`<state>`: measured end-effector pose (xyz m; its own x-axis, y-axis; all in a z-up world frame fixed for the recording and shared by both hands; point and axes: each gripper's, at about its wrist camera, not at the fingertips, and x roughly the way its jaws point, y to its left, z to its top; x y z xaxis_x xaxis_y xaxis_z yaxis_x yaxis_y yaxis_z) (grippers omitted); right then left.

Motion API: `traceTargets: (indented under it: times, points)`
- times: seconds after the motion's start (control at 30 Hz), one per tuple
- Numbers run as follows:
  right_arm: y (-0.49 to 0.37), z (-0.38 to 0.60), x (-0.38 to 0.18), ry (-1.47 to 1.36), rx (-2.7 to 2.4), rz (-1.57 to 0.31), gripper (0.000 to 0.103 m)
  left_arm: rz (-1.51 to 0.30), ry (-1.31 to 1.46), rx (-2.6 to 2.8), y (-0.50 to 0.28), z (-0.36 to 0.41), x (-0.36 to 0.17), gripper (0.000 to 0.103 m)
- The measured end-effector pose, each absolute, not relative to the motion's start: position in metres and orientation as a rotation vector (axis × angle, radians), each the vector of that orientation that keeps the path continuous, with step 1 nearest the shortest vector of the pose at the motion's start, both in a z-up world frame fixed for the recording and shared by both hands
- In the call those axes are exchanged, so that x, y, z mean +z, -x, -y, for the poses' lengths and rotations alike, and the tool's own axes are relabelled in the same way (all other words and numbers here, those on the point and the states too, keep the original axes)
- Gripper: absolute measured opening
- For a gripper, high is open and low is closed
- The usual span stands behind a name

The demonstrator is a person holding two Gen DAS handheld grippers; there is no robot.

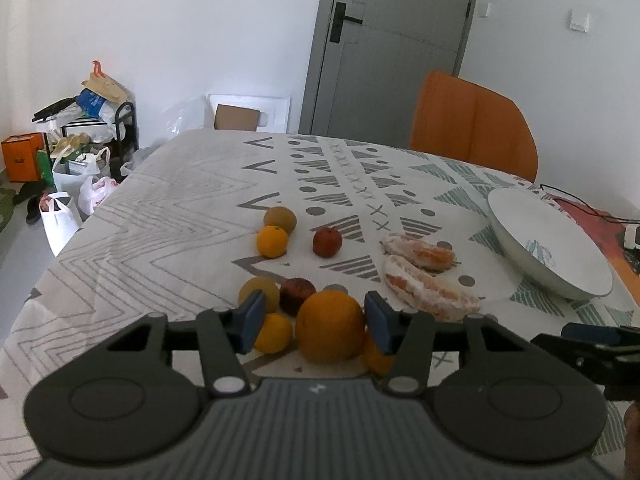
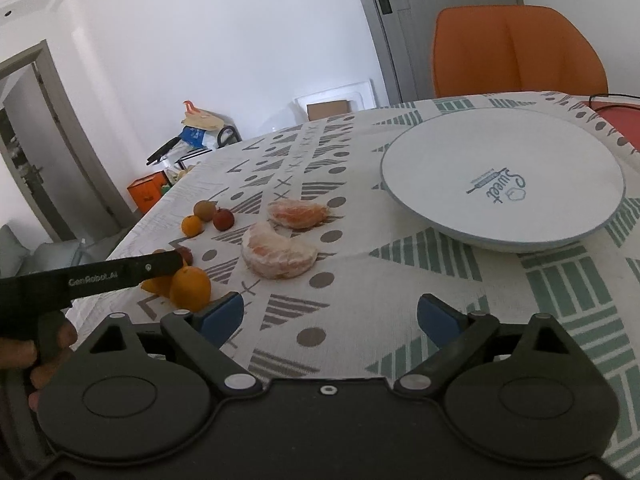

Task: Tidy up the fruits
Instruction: 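Close the left gripper on the large orange, then close the right gripper on the peeled pomelo segment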

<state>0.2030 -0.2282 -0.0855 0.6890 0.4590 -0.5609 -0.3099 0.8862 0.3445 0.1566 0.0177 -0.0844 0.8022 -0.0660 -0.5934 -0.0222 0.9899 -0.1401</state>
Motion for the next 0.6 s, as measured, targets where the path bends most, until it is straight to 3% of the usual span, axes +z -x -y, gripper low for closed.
traceTargets:
  times: [0.47,0.53,0.6]
  points:
    - [-0.218,0.213,-0.089,-0.206,0.47,-0.701,0.092,-0.641,0.124,-0.031,-0.16,-0.012,-0.085,0.051]
    - [-0.221,0.211,-0.089,-0.204,0.469,-0.702,0.091,-0.645,0.128,-0.039,-0.159,-0.012,-0.084,0.048]
    - [-0.223,0.209,-0.089,-0.2,0.468,-0.704,0.089,-0.647,0.151,-0.07,-0.157,-0.014,-0.081,0.033]
